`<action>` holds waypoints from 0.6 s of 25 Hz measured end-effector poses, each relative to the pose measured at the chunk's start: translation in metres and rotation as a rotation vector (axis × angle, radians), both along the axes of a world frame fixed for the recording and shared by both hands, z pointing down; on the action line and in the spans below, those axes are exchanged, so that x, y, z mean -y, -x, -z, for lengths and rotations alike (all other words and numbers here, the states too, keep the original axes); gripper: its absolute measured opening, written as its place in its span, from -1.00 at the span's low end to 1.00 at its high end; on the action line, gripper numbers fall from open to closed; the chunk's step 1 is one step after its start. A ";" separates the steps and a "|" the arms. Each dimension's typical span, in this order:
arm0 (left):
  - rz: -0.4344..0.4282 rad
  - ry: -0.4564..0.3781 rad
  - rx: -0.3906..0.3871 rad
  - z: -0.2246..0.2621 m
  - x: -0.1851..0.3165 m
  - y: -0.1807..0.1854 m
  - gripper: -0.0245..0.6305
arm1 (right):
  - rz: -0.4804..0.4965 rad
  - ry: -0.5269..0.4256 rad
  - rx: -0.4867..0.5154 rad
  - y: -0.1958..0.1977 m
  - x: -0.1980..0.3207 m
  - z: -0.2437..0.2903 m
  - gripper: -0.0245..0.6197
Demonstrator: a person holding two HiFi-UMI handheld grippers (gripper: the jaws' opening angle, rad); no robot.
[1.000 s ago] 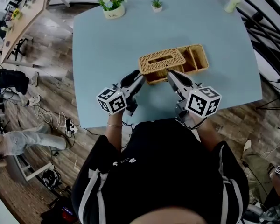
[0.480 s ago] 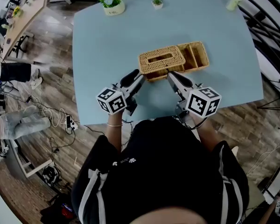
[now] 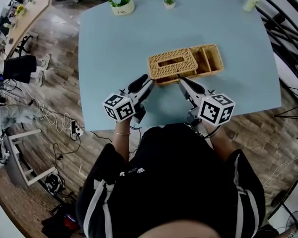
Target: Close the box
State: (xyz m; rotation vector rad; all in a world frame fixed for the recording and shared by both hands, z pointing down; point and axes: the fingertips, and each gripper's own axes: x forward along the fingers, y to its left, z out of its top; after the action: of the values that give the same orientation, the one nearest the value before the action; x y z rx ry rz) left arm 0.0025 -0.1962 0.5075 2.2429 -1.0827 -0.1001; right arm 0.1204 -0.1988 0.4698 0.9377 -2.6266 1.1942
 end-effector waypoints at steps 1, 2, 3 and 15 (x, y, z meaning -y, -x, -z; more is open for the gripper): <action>0.002 0.003 0.000 -0.001 -0.001 0.000 -0.47 | 0.002 0.002 0.000 0.000 -0.001 -0.001 -0.84; 0.004 0.006 -0.001 -0.002 -0.002 0.001 -0.47 | 0.004 0.004 -0.001 0.000 -0.002 -0.002 -0.84; 0.009 0.010 -0.002 -0.002 -0.003 0.002 -0.47 | 0.006 0.006 -0.003 0.000 -0.003 -0.002 -0.84; 0.048 0.023 -0.004 -0.006 -0.006 0.012 -0.47 | 0.030 0.025 -0.033 -0.002 -0.009 -0.017 -0.84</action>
State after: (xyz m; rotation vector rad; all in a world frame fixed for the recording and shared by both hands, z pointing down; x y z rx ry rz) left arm -0.0099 -0.1906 0.5134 2.1960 -1.1302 -0.1124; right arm 0.1228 -0.1901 0.4870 0.9023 -2.5844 1.1919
